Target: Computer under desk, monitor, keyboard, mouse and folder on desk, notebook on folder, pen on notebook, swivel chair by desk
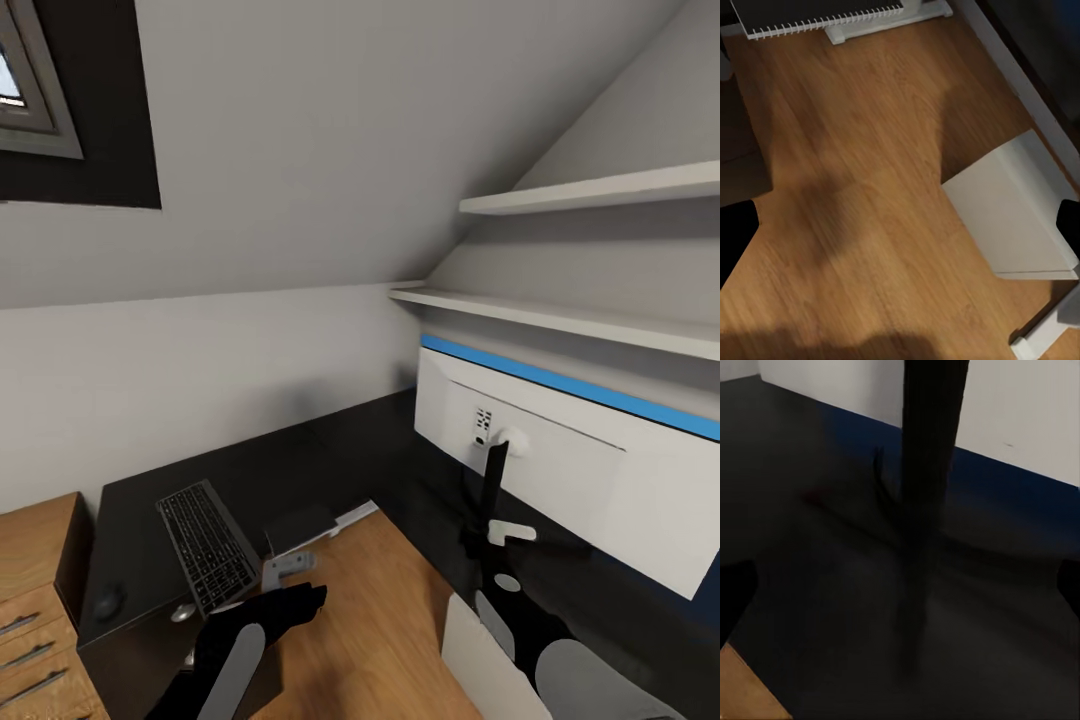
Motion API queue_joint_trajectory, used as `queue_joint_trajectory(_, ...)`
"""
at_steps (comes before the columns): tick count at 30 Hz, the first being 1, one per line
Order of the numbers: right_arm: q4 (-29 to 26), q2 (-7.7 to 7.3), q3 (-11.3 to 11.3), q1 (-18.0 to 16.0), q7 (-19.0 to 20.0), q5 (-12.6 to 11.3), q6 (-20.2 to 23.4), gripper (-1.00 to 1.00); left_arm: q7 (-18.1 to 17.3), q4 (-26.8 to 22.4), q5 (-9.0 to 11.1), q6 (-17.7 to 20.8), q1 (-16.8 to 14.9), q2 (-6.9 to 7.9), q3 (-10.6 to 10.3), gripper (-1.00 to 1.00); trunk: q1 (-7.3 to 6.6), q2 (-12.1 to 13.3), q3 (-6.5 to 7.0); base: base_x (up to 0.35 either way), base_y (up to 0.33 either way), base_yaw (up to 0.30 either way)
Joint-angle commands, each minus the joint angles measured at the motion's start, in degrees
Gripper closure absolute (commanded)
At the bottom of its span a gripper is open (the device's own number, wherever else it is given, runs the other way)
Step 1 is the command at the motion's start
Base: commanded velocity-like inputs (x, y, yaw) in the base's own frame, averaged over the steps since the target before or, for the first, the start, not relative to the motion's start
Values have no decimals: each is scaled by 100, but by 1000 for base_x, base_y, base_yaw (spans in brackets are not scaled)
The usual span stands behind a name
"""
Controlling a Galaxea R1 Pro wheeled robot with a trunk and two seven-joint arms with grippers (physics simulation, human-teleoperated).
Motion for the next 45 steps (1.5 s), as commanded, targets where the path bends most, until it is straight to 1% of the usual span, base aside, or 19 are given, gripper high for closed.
queue_joint_trajectory(1,4,-5,50,-6,-33,-59,-26,-100,57,-5,59,9,-6,-1,-17,-100,2,-9,-10,0,0,257)
queue_joint_trajectory(7,3,-5,52,-6,-31,-57,-32,-100,63,-5,59,6,-6,3,-152,-100,2,-9,-10,0,0,189)
queue_joint_trajectory(15,24,-20,52,-6,-22,-50,-36,-100,62,-6,59,5,-6,-3,-246,-100,2,-9,-10,2,0,36)
queue_joint_trajectory(18,38,-41,53,-6,-21,-10,-36,-100,57,-16,57,5,-6,2,-350,-100,2,-9,-10,171,0,2)
queue_joint_trajectory(20,43,-49,53,-6,-21,92,-36,-100,61,-9,58,6,-6,2,-407,-100,2,-9,-10,269,0,1)
queue_joint_trajectory(24,66,-49,47,-6,-27,300,-33,-100,63,-1,61,9,-6,-1,-449,-100,2,-9,-10,209,0,0)
queue_joint_trajectory(25,90,-45,46,-6,-33,390,-28,-100,64,1,61,10,-6,-2,-459,-100,2,-9,-10,96,0,0)
queue_joint_trajectory(26,197,-46,31,-6,-47,485,-22,-100,64,3,60,12,-6,-2,-470,-100,2,-9,-10,39,0,0)
queue_joint_trajectory(27,275,-49,23,-6,-50,508,-21,-100,64,5,61,13,-6,-3,-473,-100,2,-9,-10,25,0,0)
queue_joint_trajectory(33,433,-71,7,-12,-55,538,-8,-100,65,5,67,13,-6,-4,-476,-100,2,-9,-10,11,0,0)
queue_joint_trajectory(39,476,-173,-2,-20,-63,522,18,-100,68,4,60,14,-6,-4,-477,-100,2,-9,-10,2,0,0)
queue_joint_trajectory(45,480,-217,-7,-23,-65,509,24,-100,65,5,59,14,-6,-4,-477,-100,2,-9,-10,0,0,0)
